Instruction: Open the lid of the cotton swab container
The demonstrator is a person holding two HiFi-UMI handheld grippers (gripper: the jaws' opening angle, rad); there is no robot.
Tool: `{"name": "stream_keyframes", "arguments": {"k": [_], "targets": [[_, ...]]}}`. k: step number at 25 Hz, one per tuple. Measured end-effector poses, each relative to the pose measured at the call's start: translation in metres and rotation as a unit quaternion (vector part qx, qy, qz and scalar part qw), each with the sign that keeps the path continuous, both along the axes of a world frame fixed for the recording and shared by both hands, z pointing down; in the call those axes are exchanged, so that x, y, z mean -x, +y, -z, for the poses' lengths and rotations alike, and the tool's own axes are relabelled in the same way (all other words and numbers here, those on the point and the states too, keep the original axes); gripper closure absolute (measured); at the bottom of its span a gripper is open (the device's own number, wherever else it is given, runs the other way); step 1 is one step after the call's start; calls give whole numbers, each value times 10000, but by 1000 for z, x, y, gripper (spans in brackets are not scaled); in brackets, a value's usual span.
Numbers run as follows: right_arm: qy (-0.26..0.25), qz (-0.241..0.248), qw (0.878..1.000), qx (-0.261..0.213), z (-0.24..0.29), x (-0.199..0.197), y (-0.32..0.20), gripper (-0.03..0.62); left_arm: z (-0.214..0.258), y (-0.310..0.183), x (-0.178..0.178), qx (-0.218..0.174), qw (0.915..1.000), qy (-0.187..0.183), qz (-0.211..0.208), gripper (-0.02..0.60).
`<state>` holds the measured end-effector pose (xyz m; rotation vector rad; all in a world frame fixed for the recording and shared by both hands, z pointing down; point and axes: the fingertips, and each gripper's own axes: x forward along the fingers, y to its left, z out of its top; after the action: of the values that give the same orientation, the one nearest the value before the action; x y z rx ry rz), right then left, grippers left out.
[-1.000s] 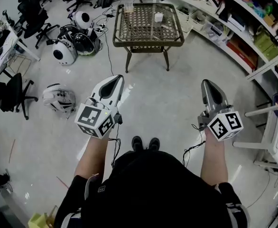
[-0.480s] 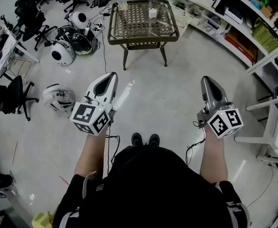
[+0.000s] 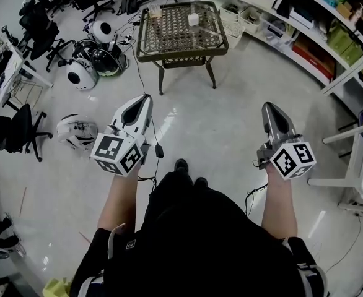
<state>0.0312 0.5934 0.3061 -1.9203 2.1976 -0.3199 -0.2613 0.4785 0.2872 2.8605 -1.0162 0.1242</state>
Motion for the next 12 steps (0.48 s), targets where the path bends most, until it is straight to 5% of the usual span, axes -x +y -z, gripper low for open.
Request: {"name": "stream_keyframes", "arguments": {"k": [12], "targets": [[22, -142, 9996, 258, -19, -29, -51, 585, -30, -70, -28, 308, 9994, 4, -146, 578]]}}
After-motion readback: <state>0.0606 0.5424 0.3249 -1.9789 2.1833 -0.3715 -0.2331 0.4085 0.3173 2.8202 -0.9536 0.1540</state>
